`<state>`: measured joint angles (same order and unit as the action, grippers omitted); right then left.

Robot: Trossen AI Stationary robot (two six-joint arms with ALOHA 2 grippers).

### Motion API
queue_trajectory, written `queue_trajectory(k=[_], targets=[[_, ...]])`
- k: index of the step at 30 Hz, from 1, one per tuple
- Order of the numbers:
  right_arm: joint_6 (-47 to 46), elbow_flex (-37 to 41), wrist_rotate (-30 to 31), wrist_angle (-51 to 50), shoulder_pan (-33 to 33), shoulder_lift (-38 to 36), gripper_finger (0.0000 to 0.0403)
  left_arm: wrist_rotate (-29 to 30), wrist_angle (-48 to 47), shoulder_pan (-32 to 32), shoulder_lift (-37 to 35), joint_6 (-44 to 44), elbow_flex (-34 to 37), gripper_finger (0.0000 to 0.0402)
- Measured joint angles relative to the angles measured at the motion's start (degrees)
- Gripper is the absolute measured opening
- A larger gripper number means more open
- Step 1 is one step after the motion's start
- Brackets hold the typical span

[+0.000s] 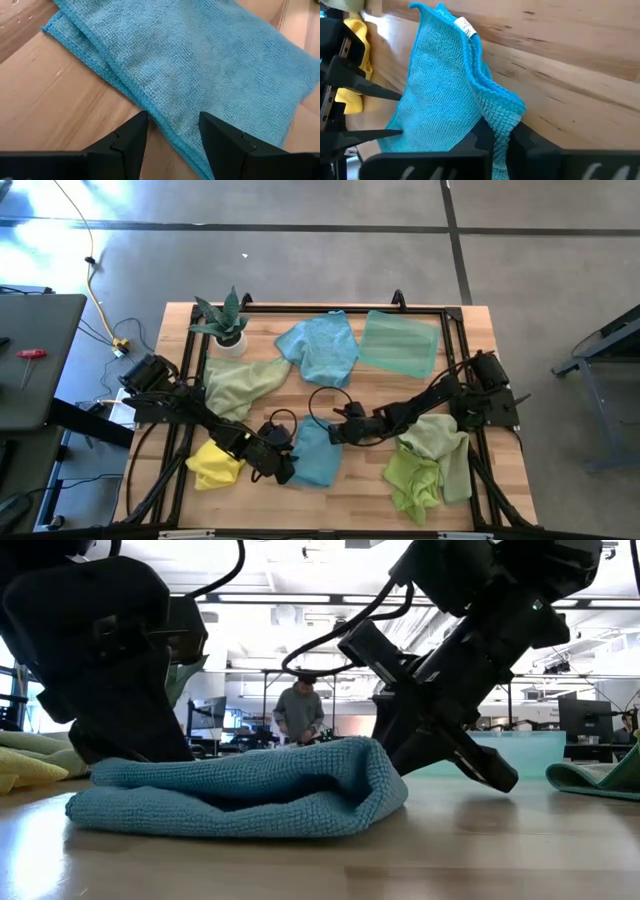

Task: Fold microfiber towels
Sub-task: Put the bottom blue microfiber cloth into the green bin

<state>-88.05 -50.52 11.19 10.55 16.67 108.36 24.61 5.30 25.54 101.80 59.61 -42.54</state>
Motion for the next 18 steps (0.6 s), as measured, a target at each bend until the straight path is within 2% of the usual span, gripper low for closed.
queue_trajectory(k=[9, 13, 18], targets=[[4.5, 0.0, -8.1, 0.1, 0.1, -0.7, 0.0002, -0.4, 0.8, -0.1, -4.0, -0.4, 0.1, 0.0172], [7.5, 0.0, -8.3, -1.2, -0.2, -3.5, 0.0001, -1.4, 0.9, 0.0, -7.9, -2.2, 0.1, 0.0172], [10.8, 0.0, -6.3, -7.4, -1.8, -8.8, 0.0001, -0.3, 0.4, 0.1, -14.1, -6.0, 0.1, 0.0172]])
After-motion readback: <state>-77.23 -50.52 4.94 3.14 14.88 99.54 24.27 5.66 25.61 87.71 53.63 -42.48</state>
